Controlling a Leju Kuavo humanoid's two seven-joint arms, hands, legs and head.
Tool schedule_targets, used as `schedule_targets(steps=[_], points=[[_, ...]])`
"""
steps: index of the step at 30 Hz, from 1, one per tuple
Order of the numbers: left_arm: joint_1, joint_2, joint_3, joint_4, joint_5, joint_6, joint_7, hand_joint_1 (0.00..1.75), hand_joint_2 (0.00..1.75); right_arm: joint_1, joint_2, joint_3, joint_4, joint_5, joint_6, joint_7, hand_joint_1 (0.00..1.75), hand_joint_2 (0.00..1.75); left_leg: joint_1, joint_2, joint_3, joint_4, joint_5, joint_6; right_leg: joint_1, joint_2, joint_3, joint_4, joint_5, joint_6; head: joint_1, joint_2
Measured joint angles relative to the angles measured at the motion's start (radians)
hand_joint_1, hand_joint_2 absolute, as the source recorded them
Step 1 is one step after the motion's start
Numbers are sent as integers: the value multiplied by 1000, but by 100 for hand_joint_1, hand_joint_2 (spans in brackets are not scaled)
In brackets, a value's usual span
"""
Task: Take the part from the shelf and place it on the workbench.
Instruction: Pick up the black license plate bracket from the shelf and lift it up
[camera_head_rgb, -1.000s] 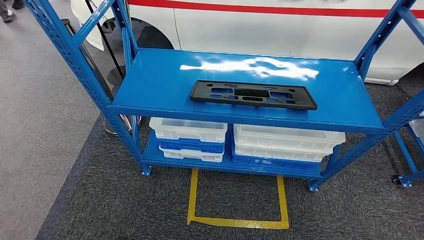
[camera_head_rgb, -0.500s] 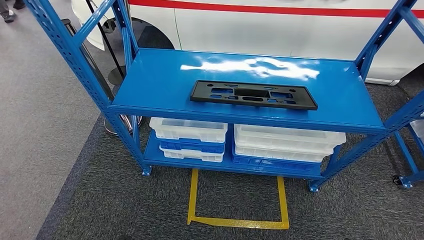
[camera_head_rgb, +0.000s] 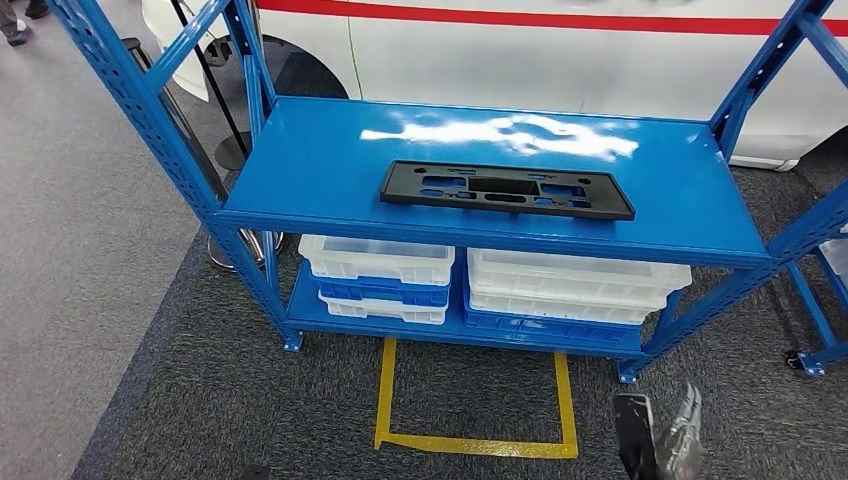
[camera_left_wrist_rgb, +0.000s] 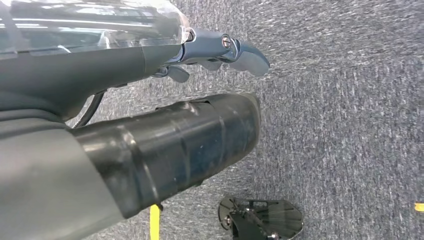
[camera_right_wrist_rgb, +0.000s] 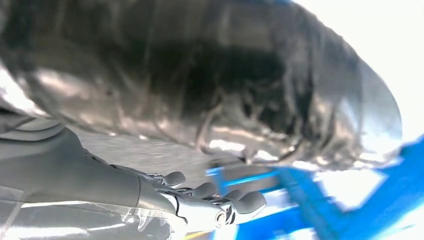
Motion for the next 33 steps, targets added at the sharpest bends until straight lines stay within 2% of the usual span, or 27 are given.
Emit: schedule_targets(steps=[21, 28, 33], points=[[-42, -13, -13, 1, -69, -10, 4, 0, 0, -108, -12, 768, -79, 181, -67, 56, 0, 0, 0, 0, 0, 0, 0, 0, 0, -1, -1, 1, 0, 0, 0, 0], [-54, -13, -32, 3, -87, -43, 0, 0, 0, -181, -30, 974, -79, 283, -97, 101, 0, 0, 0, 0, 0, 0, 0, 0, 0, -1, -1, 1, 0, 0, 0, 0], [-58, -13, -44, 4, -97, -65, -2, 0, 0, -228, -50, 1085, -79, 347, -115, 137, 0, 0, 0, 0, 0, 0, 0, 0, 0, 0, -1, 1, 0, 0, 0, 0]])
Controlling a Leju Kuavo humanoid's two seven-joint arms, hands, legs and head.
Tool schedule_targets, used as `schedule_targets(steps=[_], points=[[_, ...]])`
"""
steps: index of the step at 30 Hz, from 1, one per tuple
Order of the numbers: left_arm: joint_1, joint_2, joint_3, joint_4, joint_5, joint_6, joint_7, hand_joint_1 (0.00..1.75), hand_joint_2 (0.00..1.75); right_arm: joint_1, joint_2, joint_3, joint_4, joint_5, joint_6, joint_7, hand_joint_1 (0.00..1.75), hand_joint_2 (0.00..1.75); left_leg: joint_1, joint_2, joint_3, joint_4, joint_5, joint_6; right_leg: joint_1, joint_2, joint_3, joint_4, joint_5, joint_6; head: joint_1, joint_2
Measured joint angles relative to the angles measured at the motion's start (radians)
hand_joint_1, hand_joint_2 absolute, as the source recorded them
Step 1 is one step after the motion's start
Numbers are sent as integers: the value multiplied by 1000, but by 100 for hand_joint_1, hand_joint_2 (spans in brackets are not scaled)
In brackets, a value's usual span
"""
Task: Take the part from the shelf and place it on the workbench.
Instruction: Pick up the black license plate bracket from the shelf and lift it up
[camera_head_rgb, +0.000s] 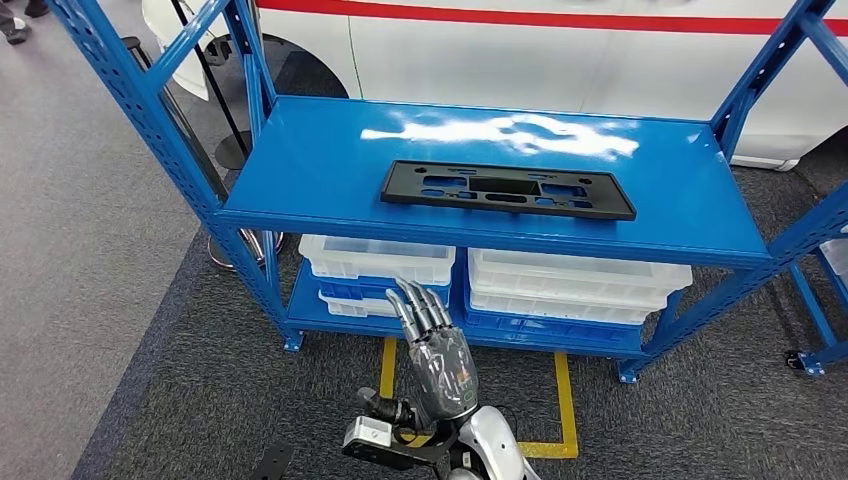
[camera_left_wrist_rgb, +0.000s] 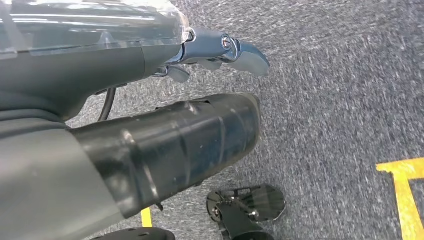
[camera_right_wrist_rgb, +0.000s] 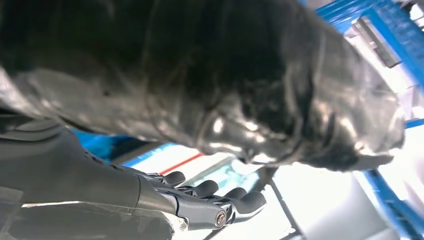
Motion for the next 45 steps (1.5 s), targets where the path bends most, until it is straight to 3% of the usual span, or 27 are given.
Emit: schedule_targets(steps=[3, 7, 14, 25, 28, 30, 32, 34, 35, 36, 37, 39, 40, 42, 45], points=[[-1, 0, -7, 0, -4, -21, -7, 0, 0, -16, -8, 39, -8, 14, -5, 8, 0, 0, 0, 0, 0, 0, 0, 0, 0, 0, 0, 0, 0, 0, 0, 0], [-4, 0, -13, 1, -6, -79, -26, 0, 0, -51, -13, 85, -40, 16, 2, 19, 0, 175, 0, 0, 0, 0, 0, 0, 0, 0, 0, 0, 0, 0, 0, 0], [-3, 1, -26, 2, -4, -147, -60, 0, 0, -85, -23, 124, -62, 10, 15, 43, 0, 175, 0, 0, 0, 0, 0, 0, 0, 0, 0, 0, 0, 0, 0, 0], [0, 12, -30, 2, 26, -162, -77, 0, 0, -83, -39, 126, -60, 15, 2, 65, 0, 175, -2, -2, -3, 5, -1, 2, -4, 0, -1, -2, 2, 3, 0, 0], [1, 16, -30, 2, 29, -156, -80, 0, 0, -75, -45, 125, -60, 16, -6, 68, 0, 175, -5, -2, -3, 3, -1, 7, -7, 0, 0, -5, 4, 8, 0, 0], [2, 16, -31, 2, 30, -154, -80, 0, 0, -70, -49, 122, -62, 17, -9, 70, 0, 175, 2, 1, 4, -13, 7, 17, -6, -1, -2, -1, -1, 14, 0, 0], [3, 16, -31, 3, 30, -153, -80, 0, 0, -66, -52, 118, -64, 17, -14, 73, 0, 175, 10, 5, 12, -29, 14, 26, -7, -5, -35, 68, -38, 21, 1, 0], [5, 16, -32, 3, 30, -152, -80, 0, 0, -61, -58, 115, -64, 18, -16, 75, 0, 175, 11, 7, 14, -30, 13, 28, -15, -6, -109, 199, -92, 29, 1, 0], [7, 16, -32, 4, 30, -152, -80, 0, 0, -56, -61, 114, -63, 18, -17, 76, 0, 175, 12, 8, 15, -29, 11, 27, -19, -7, -141, 250, -102, 34, 1, 0], [8, 16, -32, 4, 30, -152, -80, 0, 0, -52, -64, 113, -63, 18, -17, 76, 0, 175, 13, 8, 17, -29, 7, 24, -24, -8, -159, 270, -94, 38, 1, 0], [10, 16, -32, 5, 30, -152, -80, 0, 0, -50, -66, 113, -63, 18, -17, 76, 0, 175, 16, 8, 22, -27, 2, 19, -28, -9, -156, 249, -64, 41, 1, 0], [11, 16, -32, 5, 30, -152, -79, 0, 0, -47, -69, 112, -63, 18, -18, 76, 0, 175, 24, 6, 36, -24, -12, 6, -35, -15, -104, 123, 16, 49, 1, 0], [10, 17, -32, 6, 30, -152, -79, 0, 0, -47, -70, 111, -64, 19, -20, 76, 0, 175, 24, 6, 40, -20, -20, -3, -34, -17, -78, 63, 40, 49, 2, 0], [9, 17, -32, 6, 32, -152, -77, 0, 0, -43, -72, 107, -65, 19, -23, 77, 0, 175, 22, 6, 43, -18, -28, -17, -28, -18, -59, 16, 42, 39, 3, 0], [8, 17, -32, 6, 33, -152, -74, 0, 0, -38, -74, 101, -73, 19, -26, 79, 0, 175, 24, 8, 47, -19, -38, -33, -26, -13, -56, 14, 32, 12, 1, 0]])
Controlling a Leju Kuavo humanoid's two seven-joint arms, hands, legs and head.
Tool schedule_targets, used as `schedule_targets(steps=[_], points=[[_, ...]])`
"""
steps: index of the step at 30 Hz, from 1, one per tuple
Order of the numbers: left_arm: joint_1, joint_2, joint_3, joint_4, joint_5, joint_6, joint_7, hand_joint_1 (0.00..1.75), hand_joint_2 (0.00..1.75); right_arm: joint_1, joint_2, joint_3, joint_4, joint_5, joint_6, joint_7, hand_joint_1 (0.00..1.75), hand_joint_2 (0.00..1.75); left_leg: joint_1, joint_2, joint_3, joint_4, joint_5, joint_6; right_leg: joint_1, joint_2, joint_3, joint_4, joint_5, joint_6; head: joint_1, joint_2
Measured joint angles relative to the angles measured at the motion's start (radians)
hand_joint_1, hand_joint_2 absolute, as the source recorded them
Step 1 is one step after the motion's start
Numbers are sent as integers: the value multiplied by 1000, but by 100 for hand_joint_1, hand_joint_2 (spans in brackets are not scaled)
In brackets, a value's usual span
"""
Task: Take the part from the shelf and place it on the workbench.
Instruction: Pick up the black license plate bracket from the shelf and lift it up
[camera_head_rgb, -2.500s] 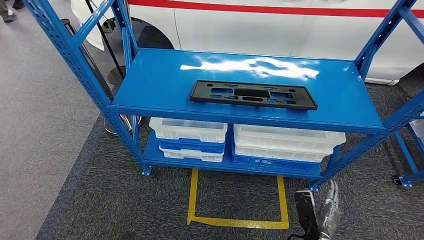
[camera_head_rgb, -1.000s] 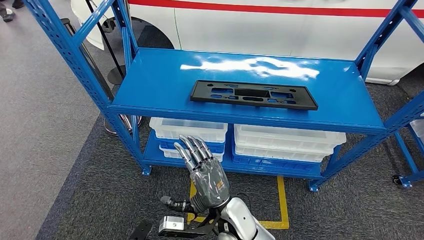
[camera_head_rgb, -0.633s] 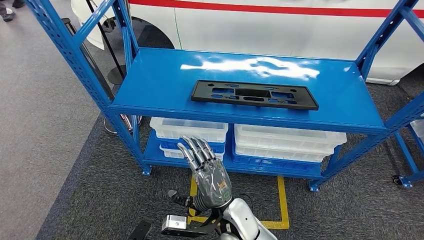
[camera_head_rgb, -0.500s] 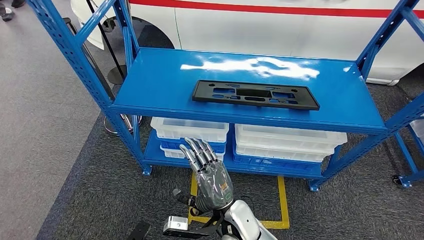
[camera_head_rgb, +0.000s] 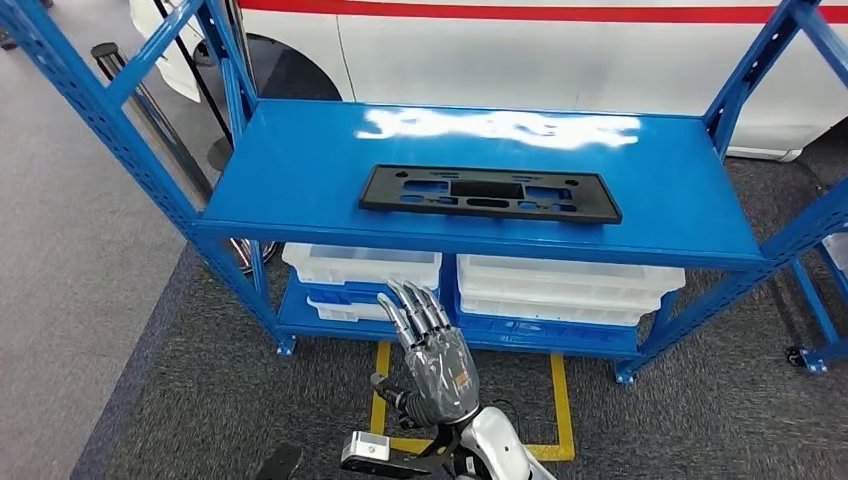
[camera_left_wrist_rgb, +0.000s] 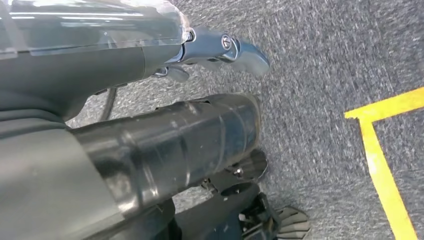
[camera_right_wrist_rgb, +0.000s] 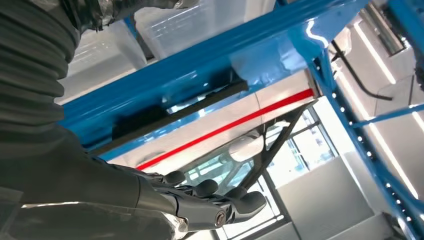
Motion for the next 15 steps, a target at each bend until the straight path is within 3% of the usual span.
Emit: schedule_targets(steps=[2, 4, 5, 6, 7, 10, 12, 15], points=[[-1, 0, 0, 0, 0, 0, 1, 0, 0, 1, 0, -4, -8, 0, 0, 0, 0, 175, 1, 0, -28, 65, -34, -4, 0, 0, 12, -5, -6, -16, -3, 0], [1, 0, 0, 1, 0, 0, 2, 0, 0, 3, -1, -5, -12, 0, -1, 0, 0, 175, -1, 0, -109, 209, -85, -1, 5, -1, 21, -6, -14, -28, -4, 0], [3, 0, 0, 1, 0, 0, 3, 0, 0, 5, -1, -5, -13, 0, -1, 0, 0, 175, -2, 0, -152, 275, -99, 1, 9, 0, 26, -6, -18, -32, -4, 0], [5, 0, 0, 1, 0, 0, 4, 0, 0, 8, -1, -6, -13, 0, -1, 0, 0, 175, -4, 0, -182, 309, -93, 4, 14, 3, 31, -6, -22, -36, -4, 0], [7, 0, 0, 2, 0, 0, 4, 0, 0, 9, -1, -6, -13, 0, -1, 0, 0, 175, -6, -1, -193, 304, -66, 10, 18, 6, 38, -6, -27, -37, -4, 0], [7, 1, -1, 2, -2, 3, 7, 0, 0, 10, -2, -7, -18, 5, -1, -2, 0, 175, -20, -2, -144, 130, 63, 38, 27, 11, 63, -6, -45, -36, -3, 0], [4, 2, -2, 2, -3, 4, 9, 0, 0, 11, -2, -7, -23, 14, -3, -6, 0, 175, -31, -4, -118, 56, 85, 51, 27, 12, 62, -5, -51, -28, -3, 0], [4, 2, -3, 2, -4, 4, 10, 0, 0, 11, -3, -8, -36, 17, -5, -13, 0, 175, -29, -6, -107, 28, 78, 54, 26, 11, 60, -8, -54, -12, -3, 0]])
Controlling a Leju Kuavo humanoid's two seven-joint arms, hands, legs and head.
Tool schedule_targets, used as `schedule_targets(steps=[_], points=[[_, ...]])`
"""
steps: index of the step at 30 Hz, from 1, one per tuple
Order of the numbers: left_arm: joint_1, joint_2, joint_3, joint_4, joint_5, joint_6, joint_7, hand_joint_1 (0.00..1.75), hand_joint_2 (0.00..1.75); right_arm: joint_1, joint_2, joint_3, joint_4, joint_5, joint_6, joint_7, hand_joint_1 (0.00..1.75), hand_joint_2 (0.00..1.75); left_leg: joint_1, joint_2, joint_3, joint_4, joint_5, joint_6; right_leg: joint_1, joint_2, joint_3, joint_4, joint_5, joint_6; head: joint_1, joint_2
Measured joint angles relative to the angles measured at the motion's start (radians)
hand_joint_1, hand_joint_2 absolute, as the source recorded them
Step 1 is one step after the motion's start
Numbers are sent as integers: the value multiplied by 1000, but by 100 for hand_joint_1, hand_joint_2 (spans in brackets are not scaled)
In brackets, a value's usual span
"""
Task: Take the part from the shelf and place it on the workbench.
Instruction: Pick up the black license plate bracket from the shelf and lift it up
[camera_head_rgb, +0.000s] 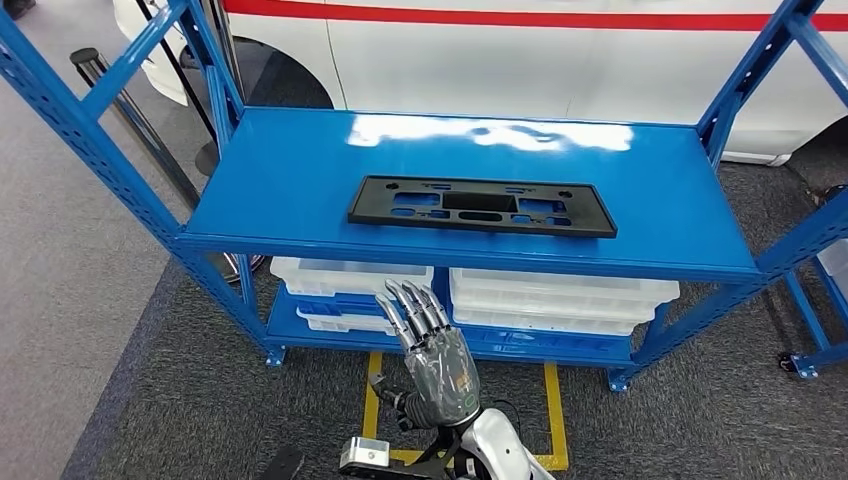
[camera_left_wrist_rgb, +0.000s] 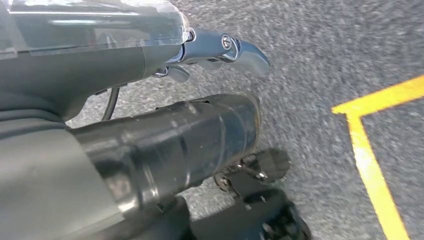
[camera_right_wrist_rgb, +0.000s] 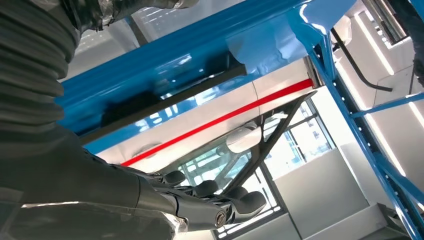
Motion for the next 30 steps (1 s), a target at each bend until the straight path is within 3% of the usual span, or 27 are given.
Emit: schedule_targets(steps=[2, 5, 6, 7, 9, 11, 12, 15, 17, 20, 21, 22, 23, 25, 26, 27, 30], points=[[0, -2, -1, 0, 0, 0, 0, 0, 0, 0, -1, -4, -13, -5, -2, -14, 0, 175, 8, 1, 14, -16, 2, 6, 0, -3, -18, 44, -25, 12, 1, 0], [-4, -3, -2, 0, 0, -1, 1, 0, 0, 5, -2, -13, -25, -10, -3, -36, 0, 175, 10, 2, 28, -21, -6, 12, -9, -6, -121, 227, -94, 24, 3, 0], [-4, -3, -3, 1, 0, -1, 2, 0, 0, 8, -3, -16, -26, -10, -3, -40, 0, 175, 10, 2, 32, -20, -10, 12, -12, -7, -150, 265, -95, 28, 3, 0], [-3, -4, -4, 1, 0, -2, 2, 0, 0, 10, -4, -19, -27, -10, -3, -41, 0, 175, 10, 2, 38, -20, -14, 11, -16, -8, -161, 267, -75, 30, 3, 0], [-2, -6, -5, 2, 1, -2, 5, 0, 0, 12, -4, -27, -31, -10, -3, -43, 0, 175, 11, 1, 52, -17, -26, 6, -20, -11, -127, 163, 10, 31, 3, 0], [-3, -8, -6, 2, 2, -3, 6, 0, 0, 12, -4, -35, -38, -10, -4, -44, 0, 175, 9, -1, 59, -13, -38, -4, -17, -14, -77, 46, 61, 27, 3, 0], [-4, -9, -6, 2, 3, -3, 7, 0, 0, 13, -4, -39, -41, -10, -4, -44, 0, 175, 8, -1, 60, -11, -41, -10, -15, -13, -65, 17, 67, 24, 3, 0], [-5, -10, -7, 3, 4, -3, 8, 0, 0, 18, -3, -50, -48, -2, -4, -43, 0, 175, 8, 0, 64, -15, -47, -28, -13, -10, -58, 1, 61, 8, 2, 0], [-5, -10, -8, 3, 5, -3, 8, 0, 0, 19, -2, -56, -56, 22, -5, -39, 0, 175, 10, 0, 53, 20, -73, -36, -17, -11, -46, -9, 60, -6, 0, 0], [-4, -10, -13, 3, 7, -3, 9, 0, 0, 20, -3, -66, -63, 67, -6, -27, 0, 175, 11, 0, -45, 208, -152, -44, -16, -13, -35, -13, 54, -21, -3, 0], [-2, -10, -15, 3, 7, -4, 10, 0, 0, 21, -4, -69, -63, 79, -6, -22, 0, 175, 11, 0, -77, 259, -162, -46, -14, -12, -34, -13, 51, -23, -3, 0], [0, -10, -17, 4, 7, -4, 11, 0, 0, 21, -5, -73, -64, 90, -6, -16, 0, 175, 11, 0, -93, 274, -151, -45, -13, -11, -32, -13, 49, -23, -3, 0], [1, -10, -19, 4, 7, -5, 12, 0, 0, 21, -6, -78, -66, 103, -6, -9, 0, 175, 11, 0, -87, 247, -120, -44, -12, -8, -27, -12, 46, -22, -3, 0], [1, -10, -23, 4, 9, -6, 12, 0, 0, 18, -11, -85, -73, 130, -6, 6, 0, 175, 10, 0, -34, 115, -38, -34, -9, -5, -16, -11, 38, -18, -2, 0], [0, -10, -24, 4, 10, -6, 12, 0, 0, 14, -13, -89, -77, 140, -6, 13, 0, 175, 8, 0, -6, 53, -13, -28, -7, -4, -12, -10, 34, -15, -2, 0], [-1, -10, -25, 4, 10, -6, 13, 0, 0, 10, -16, -93, -81, 151, -6, 19, 0, 175, 5, -1, 10, 14, -2, -23, -6, -4, -12, -9, 31, -10, -2, 0], [-2, -11, -26, 4, 11, -8, 16, 0, 0, -6, -27, -103, -96, 193, -7, 41, 0, 175, 3, -1, 18, -9, -5, -11, -5, -5, -15, -10, 29, 5, -3, 0]])
